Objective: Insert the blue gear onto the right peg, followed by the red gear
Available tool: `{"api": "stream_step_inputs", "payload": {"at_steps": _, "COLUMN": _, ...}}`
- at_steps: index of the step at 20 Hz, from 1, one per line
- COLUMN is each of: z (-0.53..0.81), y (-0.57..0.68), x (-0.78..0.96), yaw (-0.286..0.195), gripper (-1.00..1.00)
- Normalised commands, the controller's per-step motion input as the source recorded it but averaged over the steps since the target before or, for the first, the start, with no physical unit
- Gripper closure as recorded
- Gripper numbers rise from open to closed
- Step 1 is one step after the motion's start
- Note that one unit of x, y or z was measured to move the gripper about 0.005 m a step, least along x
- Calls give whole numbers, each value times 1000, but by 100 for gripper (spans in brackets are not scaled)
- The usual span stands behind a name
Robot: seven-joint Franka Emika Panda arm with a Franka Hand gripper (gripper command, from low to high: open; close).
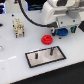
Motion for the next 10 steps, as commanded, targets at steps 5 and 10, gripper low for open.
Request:
{"api": "stream_step_inputs", "payload": {"at_steps": 5, "z": 0, "y": 0, "x": -505, "yaw": 0, "gripper": -100}}
{"api": "stream_step_inputs", "payload": {"at_steps": 10, "z": -5, "y": 0, "x": -469, "yaw": 0, "gripper": -100}}
